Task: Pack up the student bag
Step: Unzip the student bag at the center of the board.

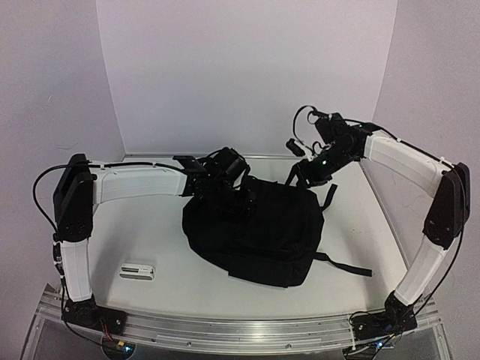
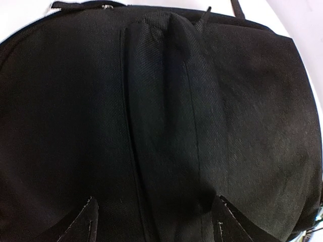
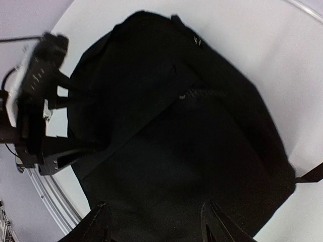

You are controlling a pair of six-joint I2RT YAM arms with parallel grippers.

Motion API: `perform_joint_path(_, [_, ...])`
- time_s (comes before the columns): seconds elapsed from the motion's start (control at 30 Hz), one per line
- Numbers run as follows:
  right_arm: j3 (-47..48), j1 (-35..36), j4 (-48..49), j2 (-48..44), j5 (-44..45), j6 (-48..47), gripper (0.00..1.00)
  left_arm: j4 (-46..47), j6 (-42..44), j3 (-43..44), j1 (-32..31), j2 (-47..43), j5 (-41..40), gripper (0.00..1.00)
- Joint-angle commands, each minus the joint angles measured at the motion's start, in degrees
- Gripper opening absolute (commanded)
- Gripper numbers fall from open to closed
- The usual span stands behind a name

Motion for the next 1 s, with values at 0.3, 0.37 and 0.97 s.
perform_joint_path(0.3, [-13.1,-0.1,2.0,3.3,2.9,0.4,0.46,-4.9,5.7,8.5,-3.4,4.5,-2.2,0.8])
perform_joint_path(0.37, [-13.8,-0.1,2.3,4.0,4.4,0.3,0.46,-6.3,5.8,9.9,-3.7,5.5,-4.1,0.8])
perform_joint_path(0.97, [-12.8,-1.4,5.0,9.8,14.9,-5.7,0.45,-5.6,-2.9,-0.2,2.1,-0.9,-4.6,0.22])
